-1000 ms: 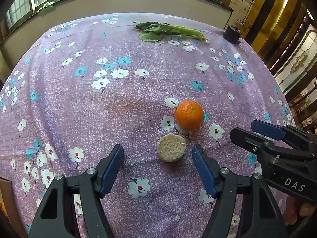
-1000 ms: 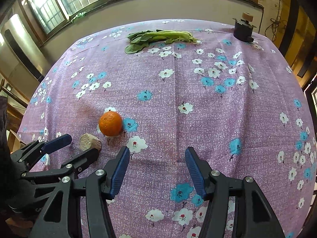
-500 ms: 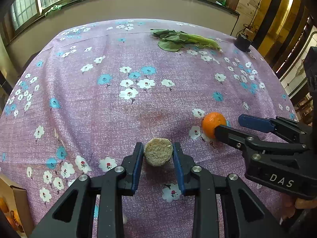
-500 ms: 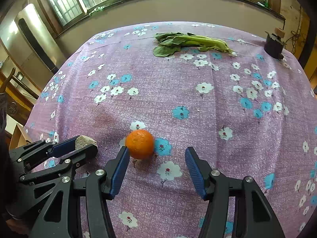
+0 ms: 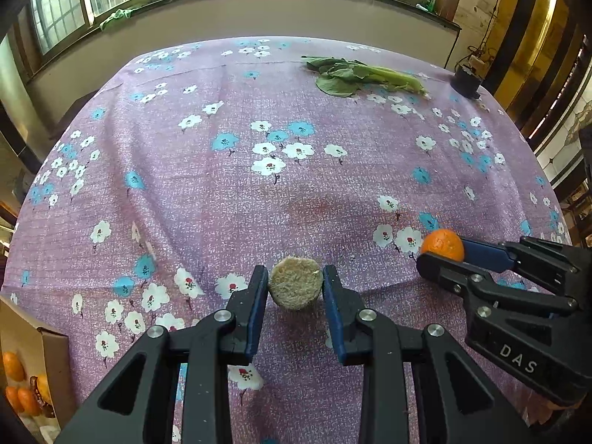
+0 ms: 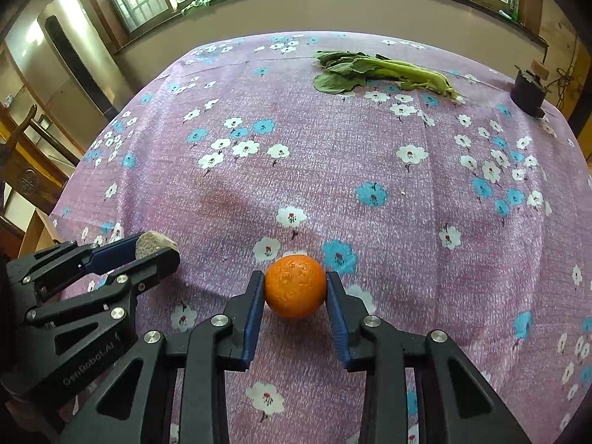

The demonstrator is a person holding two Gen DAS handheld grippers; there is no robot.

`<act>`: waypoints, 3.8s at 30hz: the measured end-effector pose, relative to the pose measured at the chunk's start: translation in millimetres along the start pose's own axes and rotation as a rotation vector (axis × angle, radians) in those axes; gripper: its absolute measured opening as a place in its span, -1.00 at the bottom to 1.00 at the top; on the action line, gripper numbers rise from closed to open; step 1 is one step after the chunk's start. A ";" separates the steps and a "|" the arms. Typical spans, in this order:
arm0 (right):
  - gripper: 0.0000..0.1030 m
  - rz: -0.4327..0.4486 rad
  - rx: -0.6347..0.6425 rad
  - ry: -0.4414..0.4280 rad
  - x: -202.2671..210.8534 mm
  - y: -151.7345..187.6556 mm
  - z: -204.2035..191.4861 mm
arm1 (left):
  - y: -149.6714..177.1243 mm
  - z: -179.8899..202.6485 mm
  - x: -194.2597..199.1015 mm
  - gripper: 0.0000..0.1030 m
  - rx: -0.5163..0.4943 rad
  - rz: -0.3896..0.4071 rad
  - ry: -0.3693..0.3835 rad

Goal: Organize fruits

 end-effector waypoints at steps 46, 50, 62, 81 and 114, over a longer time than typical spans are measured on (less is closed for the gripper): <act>-0.30 -0.083 0.449 -0.320 8.1 64.7 -341.6 | 179.4 -261.9 150.2 -0.44 0.386 0.048 -0.321; -0.30 -0.110 0.493 -0.340 -4.7 67.0 -366.9 | 195.6 -274.2 155.8 -0.44 0.413 0.038 -0.330; -0.31 -0.132 0.552 -0.353 -29.7 57.1 -407.5 | 210.9 -276.6 148.5 -0.44 0.419 0.018 -0.330; -0.11 -0.128 0.539 -0.382 -27.7 56.4 -410.1 | 210.5 -276.8 150.5 -0.01 0.394 0.052 -0.342; 0.57 0.124 0.290 -0.257 58.4 44.5 -331.3 | 170.2 -267.4 195.5 0.70 0.356 0.198 -0.410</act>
Point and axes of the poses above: each gripper's, at about its wrist camera, not at the fingertips, and x roughly against the way its jaws point, z to its right, y to its underside, the point moved 8 cm from there along -x, roughly the way its jaws point, and after that the axes turned 1 degree about -z, right-handed, at the moved point
